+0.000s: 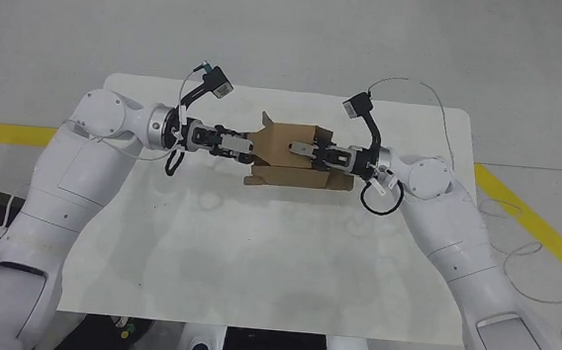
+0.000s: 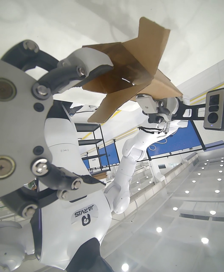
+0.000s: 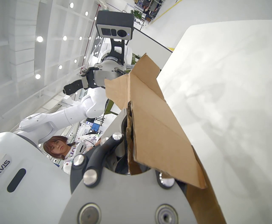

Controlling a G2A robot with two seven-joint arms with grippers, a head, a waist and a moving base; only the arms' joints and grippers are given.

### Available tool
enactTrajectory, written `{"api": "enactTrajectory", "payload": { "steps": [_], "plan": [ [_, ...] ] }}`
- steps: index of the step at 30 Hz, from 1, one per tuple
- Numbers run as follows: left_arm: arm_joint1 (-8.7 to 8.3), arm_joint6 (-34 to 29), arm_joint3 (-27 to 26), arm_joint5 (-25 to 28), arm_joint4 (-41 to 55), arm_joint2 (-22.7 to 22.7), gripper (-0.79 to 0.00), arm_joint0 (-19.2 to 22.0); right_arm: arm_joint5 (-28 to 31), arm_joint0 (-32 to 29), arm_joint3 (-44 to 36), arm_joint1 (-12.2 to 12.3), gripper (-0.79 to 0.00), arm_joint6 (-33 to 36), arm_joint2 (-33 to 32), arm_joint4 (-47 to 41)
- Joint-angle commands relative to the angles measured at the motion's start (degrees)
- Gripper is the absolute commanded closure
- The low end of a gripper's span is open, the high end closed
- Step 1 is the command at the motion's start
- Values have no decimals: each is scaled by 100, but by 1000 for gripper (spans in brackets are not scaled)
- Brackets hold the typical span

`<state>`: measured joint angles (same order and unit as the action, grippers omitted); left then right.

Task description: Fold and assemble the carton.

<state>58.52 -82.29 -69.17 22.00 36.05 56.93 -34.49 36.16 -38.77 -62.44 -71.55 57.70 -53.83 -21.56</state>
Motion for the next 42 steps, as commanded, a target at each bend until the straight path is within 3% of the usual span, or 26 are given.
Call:
{"api": "enactTrajectory", "payload": {
  "steps": [1,19,42],
  "plan": [
    [1,-17,-12,-18,9,-5,-785,0,-14,3,-24,-13,0,-94,15,46],
    [-16,-135,-236,-136,109,-26,-785,-50,165,35,-69,-127,0,-1178,-18,498],
    [-18,-63,-305,-64,15,-114,-785,-110,252,37,-218,-309,0,-1427,180,511]
  ]
}}
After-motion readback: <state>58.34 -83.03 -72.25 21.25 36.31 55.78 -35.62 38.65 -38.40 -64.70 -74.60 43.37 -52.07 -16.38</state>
